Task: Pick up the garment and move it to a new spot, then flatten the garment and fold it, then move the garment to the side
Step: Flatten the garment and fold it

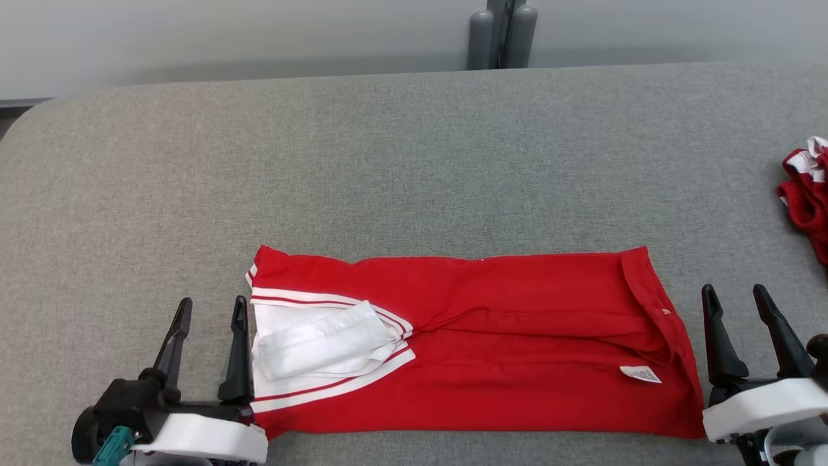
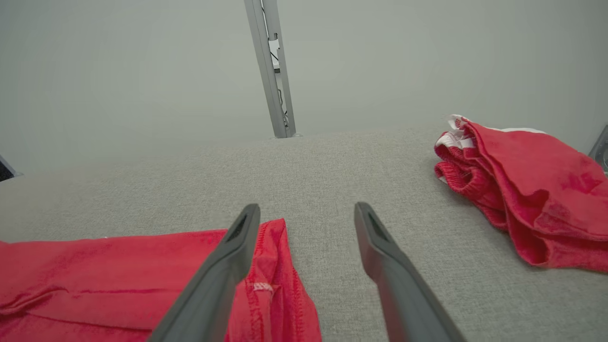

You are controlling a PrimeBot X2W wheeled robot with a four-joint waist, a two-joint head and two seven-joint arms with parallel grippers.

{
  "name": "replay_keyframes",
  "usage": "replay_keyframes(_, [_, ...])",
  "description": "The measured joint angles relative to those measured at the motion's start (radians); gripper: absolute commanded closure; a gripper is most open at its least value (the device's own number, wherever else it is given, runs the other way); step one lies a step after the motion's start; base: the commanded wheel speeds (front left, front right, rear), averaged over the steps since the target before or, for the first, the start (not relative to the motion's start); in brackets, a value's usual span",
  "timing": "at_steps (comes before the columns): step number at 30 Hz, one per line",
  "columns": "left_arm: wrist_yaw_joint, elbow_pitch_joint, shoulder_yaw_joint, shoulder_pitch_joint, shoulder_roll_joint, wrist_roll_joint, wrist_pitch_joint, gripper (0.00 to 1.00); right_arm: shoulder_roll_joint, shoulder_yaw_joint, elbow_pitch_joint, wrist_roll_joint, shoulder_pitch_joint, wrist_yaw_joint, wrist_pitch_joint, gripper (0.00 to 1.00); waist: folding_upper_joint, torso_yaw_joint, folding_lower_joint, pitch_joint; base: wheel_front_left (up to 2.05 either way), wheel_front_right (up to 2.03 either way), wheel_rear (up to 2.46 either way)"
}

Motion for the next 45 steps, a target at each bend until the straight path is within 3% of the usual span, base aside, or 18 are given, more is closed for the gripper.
replay_keyframes(11, [-0.027, 0.015, -0.017, -0.053, -0.028, 0.017, 0.0, 0.0, -0.015, 0.086, 0.279, 0.049, -0.083, 0.0, -0.003, 0.0, 0.0, 0.05, 0.0, 0.063, 0.0, 0.0, 0.0])
replay_keyframes(18, [-0.041, 0.023, -0.009, -0.064, -0.04, 0.026, 0.0, 0.0, -0.006, 0.114, 0.379, 0.089, -0.117, 0.001, -0.015, 0.0, 0.0, 0.047, 0.0, 0.077, 0.0, 0.0, 0.0])
replay_keyframes(19, [-0.042, 0.024, -0.007, -0.064, -0.041, 0.028, 0.0, 0.0, -0.005, 0.12, 0.388, 0.095, -0.122, 0.001, -0.015, 0.55, 0.0, 0.045, 0.0, 0.077, 0.0, 0.0, 0.0])
replay_keyframes(20, [-0.043, 0.024, -0.006, -0.065, -0.042, 0.032, 0.0, 0.0, -0.006, 0.124, 0.399, 0.1, -0.129, 0.001, -0.013, 0.92, 0.0, 0.043, 0.0, 0.078, 0.0, 0.0, 0.0])
replay_keyframes(21, [-0.044, 0.026, -0.004, -0.065, -0.042, 0.033, 0.0, 0.0, -0.008, 0.127, 0.407, 0.105, -0.135, 0.001, -0.01, 1.0, 0.0, 0.042, 0.0, 0.078, 0.0, 0.0, 0.0])
replay_keyframes(29, [-0.052, 0.032, 0.01, -0.065, -0.049, 0.044, 0.0, 0.0, -0.035, 0.147, 0.431, 0.14, -0.154, 0.006, -0.028, 1.0, 0.0, 0.033, 0.0, 0.073, 0.0, 0.0, 0.0])
replay_keyframes(38, [-0.061, 0.036, 0.017, -0.064, -0.056, 0.048, 0.0, 0.0, -0.117, 0.076, 0.427, 0.16, -0.142, 0.003, -0.02, 1.0, 0.0, 0.029, 0.0, 0.056, 0.0, 0.0, 0.0])
replay_keyframes(45, [-0.061, 0.04, 0.026, -0.056, -0.059, 0.051, 0.0, 0.0, -0.085, 0.134, 0.246, 0.155, -0.13, 0.0, 0.044, 1.0, 0.0, 0.018, 0.0, 0.033, 0.0, 0.0, 0.0])
